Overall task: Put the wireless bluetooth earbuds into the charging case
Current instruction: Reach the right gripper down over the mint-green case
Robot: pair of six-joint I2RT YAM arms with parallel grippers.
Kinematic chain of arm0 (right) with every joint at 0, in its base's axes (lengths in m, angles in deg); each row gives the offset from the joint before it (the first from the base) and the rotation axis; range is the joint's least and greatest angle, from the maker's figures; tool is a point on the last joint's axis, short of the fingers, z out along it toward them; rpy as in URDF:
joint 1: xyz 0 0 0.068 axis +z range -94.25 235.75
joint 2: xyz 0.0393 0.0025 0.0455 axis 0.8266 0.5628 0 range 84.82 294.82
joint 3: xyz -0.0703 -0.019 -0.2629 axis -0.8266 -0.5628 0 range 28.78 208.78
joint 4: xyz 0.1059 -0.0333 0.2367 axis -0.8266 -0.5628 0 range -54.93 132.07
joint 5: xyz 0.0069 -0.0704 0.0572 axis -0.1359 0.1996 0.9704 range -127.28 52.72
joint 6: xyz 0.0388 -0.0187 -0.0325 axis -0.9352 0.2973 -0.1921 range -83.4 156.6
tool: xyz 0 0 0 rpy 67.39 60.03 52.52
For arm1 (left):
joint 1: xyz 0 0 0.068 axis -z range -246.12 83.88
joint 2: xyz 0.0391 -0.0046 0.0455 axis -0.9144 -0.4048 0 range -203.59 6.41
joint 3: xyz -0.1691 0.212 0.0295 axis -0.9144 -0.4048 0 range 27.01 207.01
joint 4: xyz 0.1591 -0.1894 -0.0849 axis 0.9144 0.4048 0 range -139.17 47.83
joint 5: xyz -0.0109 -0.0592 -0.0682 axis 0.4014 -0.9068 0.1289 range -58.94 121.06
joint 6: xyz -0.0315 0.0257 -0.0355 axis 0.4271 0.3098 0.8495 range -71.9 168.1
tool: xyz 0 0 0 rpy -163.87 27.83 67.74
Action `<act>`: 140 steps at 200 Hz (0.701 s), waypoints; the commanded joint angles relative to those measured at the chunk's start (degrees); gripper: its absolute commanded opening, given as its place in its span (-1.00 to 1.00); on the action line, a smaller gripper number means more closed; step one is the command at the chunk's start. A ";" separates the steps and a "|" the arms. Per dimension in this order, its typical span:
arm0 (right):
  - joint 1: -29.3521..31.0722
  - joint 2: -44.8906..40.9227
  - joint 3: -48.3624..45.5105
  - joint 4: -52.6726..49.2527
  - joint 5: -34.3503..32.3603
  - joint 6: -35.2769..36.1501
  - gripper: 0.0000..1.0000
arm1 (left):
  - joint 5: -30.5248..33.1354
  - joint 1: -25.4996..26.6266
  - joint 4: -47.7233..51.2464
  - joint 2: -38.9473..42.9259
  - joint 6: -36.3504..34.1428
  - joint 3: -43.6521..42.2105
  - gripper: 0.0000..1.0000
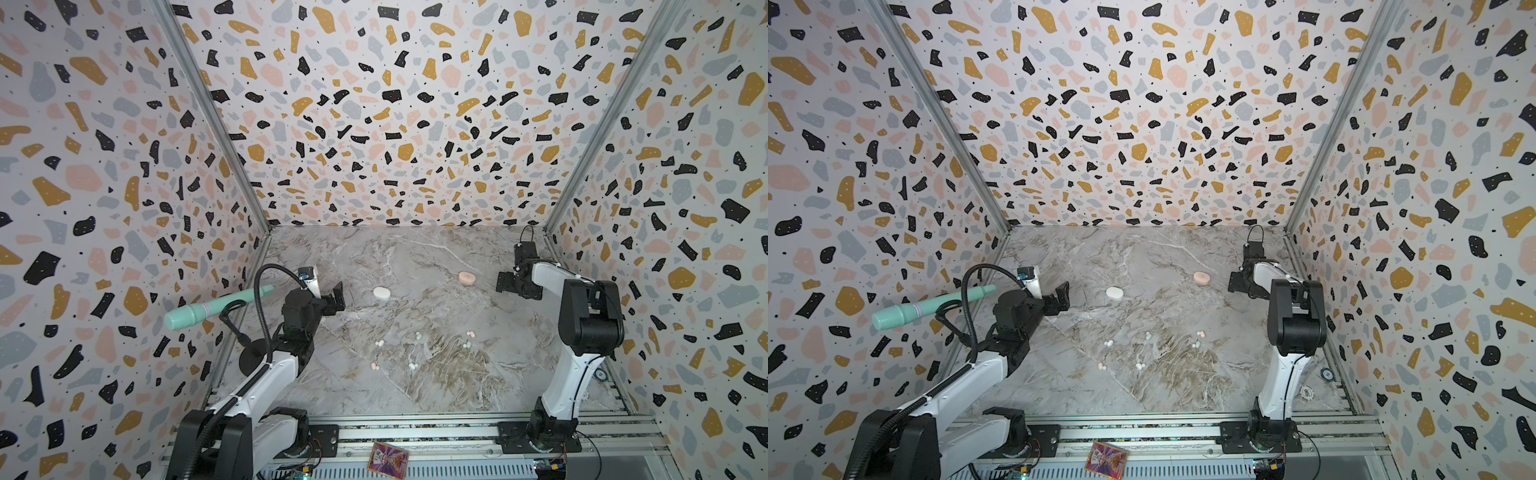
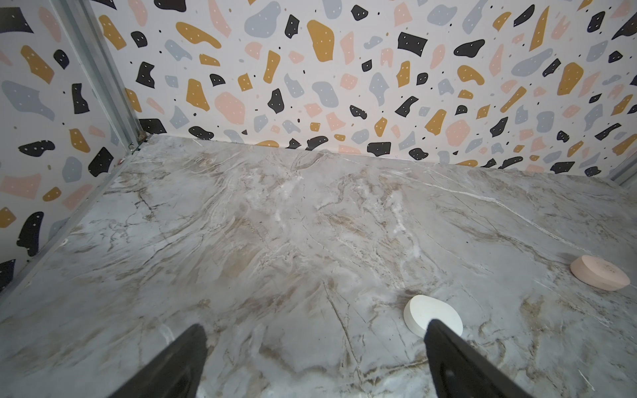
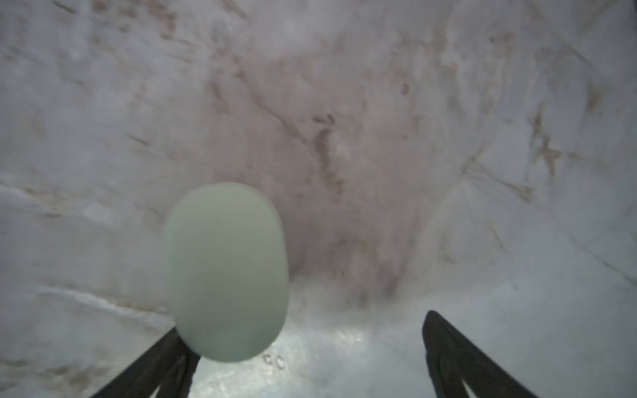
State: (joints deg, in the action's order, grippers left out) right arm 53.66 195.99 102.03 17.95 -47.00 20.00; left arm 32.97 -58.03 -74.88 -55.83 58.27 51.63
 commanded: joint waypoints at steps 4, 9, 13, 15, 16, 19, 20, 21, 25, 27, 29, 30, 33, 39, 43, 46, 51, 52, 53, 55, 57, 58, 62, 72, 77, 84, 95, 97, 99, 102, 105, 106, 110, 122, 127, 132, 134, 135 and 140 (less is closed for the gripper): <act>-2.44 -5.06 -1.63 -1.76 -2.46 0.11 1.00 | -0.43 0.41 -2.23 -0.25 0.40 0.11 1.00; -2.92 -5.40 -1.88 -1.79 -2.75 0.15 1.00 | -0.42 0.43 -2.15 -0.32 0.44 0.16 1.00; -3.14 -5.54 -1.96 -1.81 -2.87 0.04 1.00 | -0.42 0.43 -2.08 -0.34 0.42 0.19 1.00; -3.26 -5.66 -2.10 -1.81 -2.90 0.07 1.00 | -0.37 0.43 -2.06 -0.42 0.40 0.23 1.00; -3.47 -5.74 -2.12 -1.81 -2.89 -0.01 1.00 | -0.35 0.43 -2.06 -0.42 0.38 0.24 1.00; -3.61 -5.82 -2.21 -1.79 -2.88 -0.01 1.00 | -0.33 0.49 -2.02 -0.47 0.38 0.28 1.00; -3.70 -5.90 -2.22 -1.80 -2.82 -0.01 1.00 | -0.33 0.50 -1.99 -0.49 0.38 0.31 1.00; -3.75 -5.93 -2.23 -1.76 -2.84 -0.06 1.00 | -0.33 0.51 -1.98 -0.51 0.38 0.33 1.00; -4.03 -6.08 -2.36 -1.68 -2.79 -0.10 1.00 | -0.33 0.56 -1.97 -0.54 0.38 0.32 1.00; -4.10 -6.17 -2.33 -1.60 -2.82 -0.21 1.00 | -0.33 0.53 -1.97 -0.63 0.38 0.33 1.00; -4.21 -6.15 -2.39 -1.62 -2.80 -0.19 1.00 | -0.29 0.58 -1.97 -0.61 0.42 0.34 1.00; -4.27 -6.19 -2.36 -1.63 -2.83 -0.19 1.00 | -0.22 0.59 -1.97 -0.61 0.39 0.34 1.00; -4.41 -6.15 -2.29 -1.62 -2.77 -0.26 1.00 | -0.23 0.60 -1.89 -0.60 0.39 0.38 1.00; -4.59 -6.15 -2.17 -1.56 -2.68 -0.30 1.00 | -0.24 0.65 -1.88 -0.74 0.38 0.43 1.00; -4.72 -6.15 -2.04 -1.59 -2.68 -0.32 1.00 | -0.24 0.69 -1.88 -0.78 0.35 0.46 1.00; -4.76 -6.12 -1.91 -1.58 -2.71 -0.34 1.00 | -0.19 0.68 -1.88 -0.83 0.36 0.51 1.00; -4.80 -6.06 -1.52 -1.84 -2.50 -0.36 1.00 | -0.16 0.69 -1.76 -0.91 0.38 0.51 1.00; -4.83 -6.02 -1.49 -1.87 -2.41 -0.36 1.00 | -0.16 0.73 -1.73 -0.93 0.33 0.51 1.00; -4.80 -5.99 -1.38 -1.93 -2.28 -0.36 1.00 | -0.15 0.76 -1.76 -0.94 0.35 0.51 1.00; -4.80 -5.91 -1.25 -2.01 -2.07 -0.41 1.00 | -0.15 0.77 -1.79 -1.00 0.41 0.47 1.00; -4.82 -5.89 -1.09 -2.15 -1.80 -0.37 1.00 | -0.15 0.78 -1.79 -0.97 0.34 0.55 1.00; -4.79 -5.89 -0.96 -2.24 -1.62 -0.41 1.00 | -0.15 0.78 -1.79 -0.96 0.36 0.58 1.00; -4.69 -6.00 -0.71 -2.47 -0.75 -0.29 1.00 | -0.15 0.78 -1.71 -0.96 0.35 0.60 1.00; -4.33 -6.57 -0.56 -2.32 2.03 0.11 0.96 | -0.09 0.95 -1.54 -0.96 0.20 0.62 1.00; -3.92 -7.08 -0.63 -2.02 3.15 0.35 0.95 | -0.02 1.04 -1.53 -0.87 0.12 0.68 1.00; -3.20 -7.78 -0.83 -1.66 4.34 0.74 0.94 | 0.09 1.11 -1.37 -0.79 -0.01 0.68 1.00; -1.77 -8.51 -1.00 -1.70 5.25 1.31 0.93 | 0.33 1.39 -1.27 -0.78 -0.09 0.69 1.00; -1.49 -8.58 -0.98 -1.72 5.30 1.40 0.93 | 0.34 1.44 -1.20 -0.78 -0.09 0.69 1.00; -1.22 -8.67 -0.98 -1.79 5.36 1.40 0.92 | 0.36 1.43 -1.19 -0.78 -0.18 0.69 1.00; -0.81 -8.77 -1.01 -1.83 5.40 1.48 0.92 | 0.37 1.52 -1.18 -0.78 -0.19 0.69 1.00; -0.45 -8.86 -1.07 -1.87 5.33 1.49 0.92 | 0.44 1.60 -1.14 -0.78 -0.24 0.68 1.00; -0.37 -8.91 -1.08 -1.93 5.33 1.53 0.92 | 0.45 1.58 -1.11 -0.78 -0.24 0.69 1.00; 0.10 -8.90 -1.09 -2.05 5.27 1.65 0.92 | 0.54 1.67 -1.09 -0.78 -0.29 0.69 1.00; 0.91 -8.39 -0.88 -2.39 4.94 1.61 0.92 | 0.64 1.90 -1.00 -0.77 -0.34 0.78 1.00; 1.10 -7.94 -0.77 -2.62 4.72 1.63 0.92 | 0.64 1.85 -0.95 -0.85 -0.37 0.78 1.00; 1.23 -7.34 -0.51 -2.87 4.76 1.61 0.92 | 0.64 1.96 -0.92 -0.86 -0.47 0.78 1.00; 1.17 -7.12 -0.42 -2.93 4.72 1.65 0.91 | 0.64 1.98 -0.92 -0.87 -0.50 0.78 1.00; 1.15 -6.99 -0.36 -2.98 4.71 1.65 0.91 | 0.68 1.95 -0.92 -0.91 -0.50 0.78 1.00; 1.19 -6.48 -0.15 -3.09 4.64 1.64 0.91 | 0.70 1.99 -0.92 -0.95 -0.54 0.75 1.00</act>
State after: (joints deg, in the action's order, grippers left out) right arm 54.36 189.83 100.17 17.15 -42.87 21.05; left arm 33.06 -56.39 -74.67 -56.68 58.23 51.63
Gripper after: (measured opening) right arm 0.959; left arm 0.999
